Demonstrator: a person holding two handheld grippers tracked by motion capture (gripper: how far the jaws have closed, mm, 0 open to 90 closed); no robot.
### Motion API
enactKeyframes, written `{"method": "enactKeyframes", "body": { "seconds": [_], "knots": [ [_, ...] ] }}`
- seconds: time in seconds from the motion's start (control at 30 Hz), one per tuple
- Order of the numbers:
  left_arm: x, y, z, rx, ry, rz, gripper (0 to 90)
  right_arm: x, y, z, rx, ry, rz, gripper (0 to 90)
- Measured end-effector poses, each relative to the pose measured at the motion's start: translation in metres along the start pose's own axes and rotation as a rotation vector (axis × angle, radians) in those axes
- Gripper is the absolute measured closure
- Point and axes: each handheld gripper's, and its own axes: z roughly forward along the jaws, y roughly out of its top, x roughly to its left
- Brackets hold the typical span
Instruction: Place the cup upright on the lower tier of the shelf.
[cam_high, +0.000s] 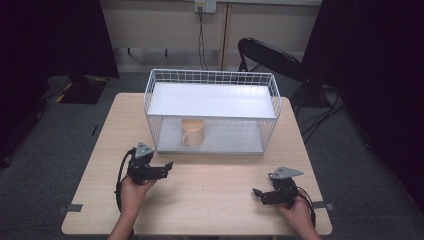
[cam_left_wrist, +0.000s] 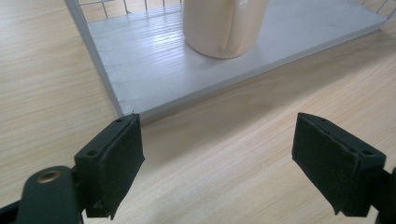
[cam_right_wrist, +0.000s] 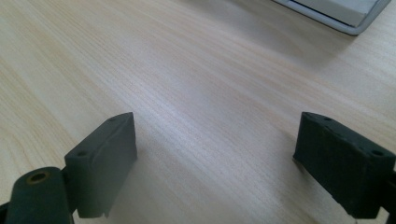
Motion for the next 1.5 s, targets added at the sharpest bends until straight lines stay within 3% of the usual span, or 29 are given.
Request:
{"method": "enactKeyframes", "body": {
  "seconds": [1.1,1.5],
  "knots": [
    [0.027,-0.026,-0.026,0.038,0.033,0.002,16.4,0.0,0.0,0.0,0.0,0.0,0.0,12.1],
    [0.04,-0.036,-0.036,0.03,0.05,-0.01,16.6,0.0,0.0,0.0,0.0,0.0,0.0,12.0]
  ]
}}
